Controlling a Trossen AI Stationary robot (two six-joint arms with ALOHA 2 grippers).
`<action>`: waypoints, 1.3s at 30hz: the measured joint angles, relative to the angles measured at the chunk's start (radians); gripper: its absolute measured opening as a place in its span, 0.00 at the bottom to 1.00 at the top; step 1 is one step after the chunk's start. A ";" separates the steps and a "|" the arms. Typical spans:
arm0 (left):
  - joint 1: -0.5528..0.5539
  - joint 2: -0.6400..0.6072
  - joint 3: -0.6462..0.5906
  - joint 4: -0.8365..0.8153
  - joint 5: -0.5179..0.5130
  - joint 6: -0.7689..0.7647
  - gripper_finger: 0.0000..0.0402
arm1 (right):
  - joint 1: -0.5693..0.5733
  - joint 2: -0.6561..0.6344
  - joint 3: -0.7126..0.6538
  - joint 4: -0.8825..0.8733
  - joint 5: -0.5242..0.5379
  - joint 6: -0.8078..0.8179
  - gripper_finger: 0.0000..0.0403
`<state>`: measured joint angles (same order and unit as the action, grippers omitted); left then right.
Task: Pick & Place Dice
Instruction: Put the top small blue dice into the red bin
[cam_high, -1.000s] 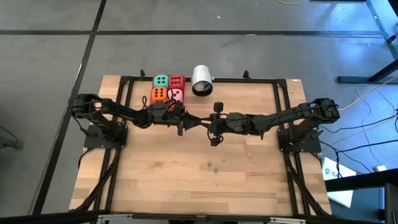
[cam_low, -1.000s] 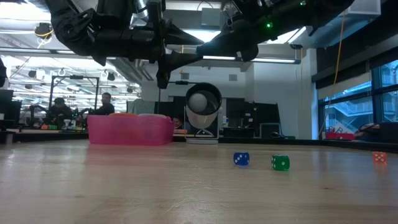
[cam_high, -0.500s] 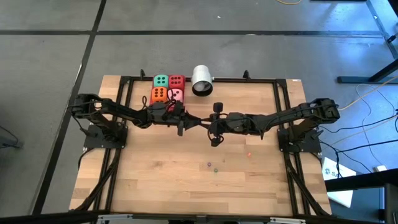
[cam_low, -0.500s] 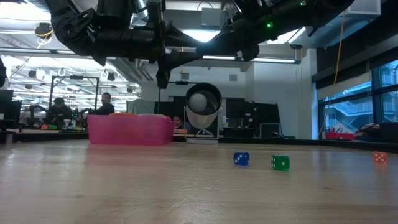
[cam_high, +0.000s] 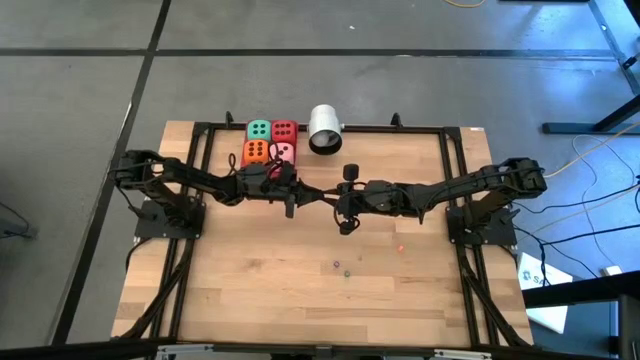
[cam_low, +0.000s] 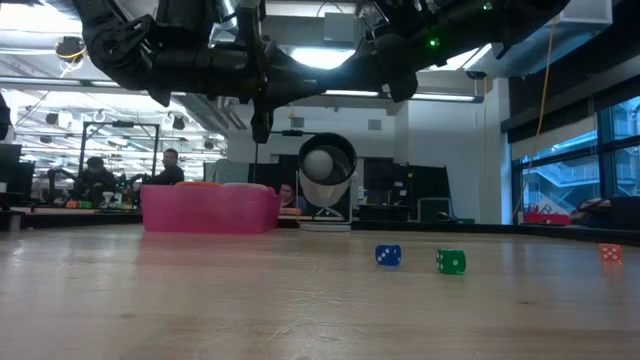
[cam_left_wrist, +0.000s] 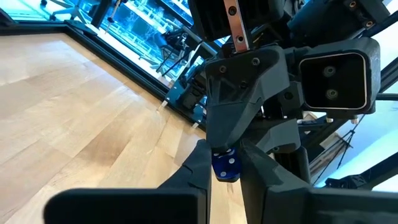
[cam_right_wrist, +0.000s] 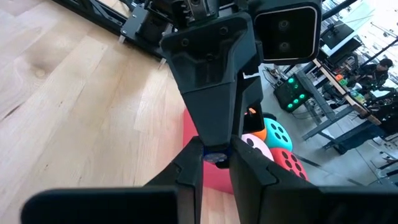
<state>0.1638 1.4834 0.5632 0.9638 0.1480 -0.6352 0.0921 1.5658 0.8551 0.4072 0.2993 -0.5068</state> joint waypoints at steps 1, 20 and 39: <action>0.000 0.000 0.000 0.000 0.000 0.006 0.09 | 0.000 0.000 0.000 0.000 0.000 -0.002 0.14; 0.000 0.000 0.002 -0.002 -0.003 0.102 0.06 | 0.000 0.000 0.000 0.014 -0.058 0.028 0.40; 0.000 -0.015 0.001 -0.037 0.001 0.214 0.05 | 0.014 -0.032 0.002 -0.015 0.066 0.001 0.52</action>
<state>0.1642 1.4687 0.5639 0.9265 0.1493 -0.4213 0.1061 1.5333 0.8566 0.3926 0.3655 -0.5054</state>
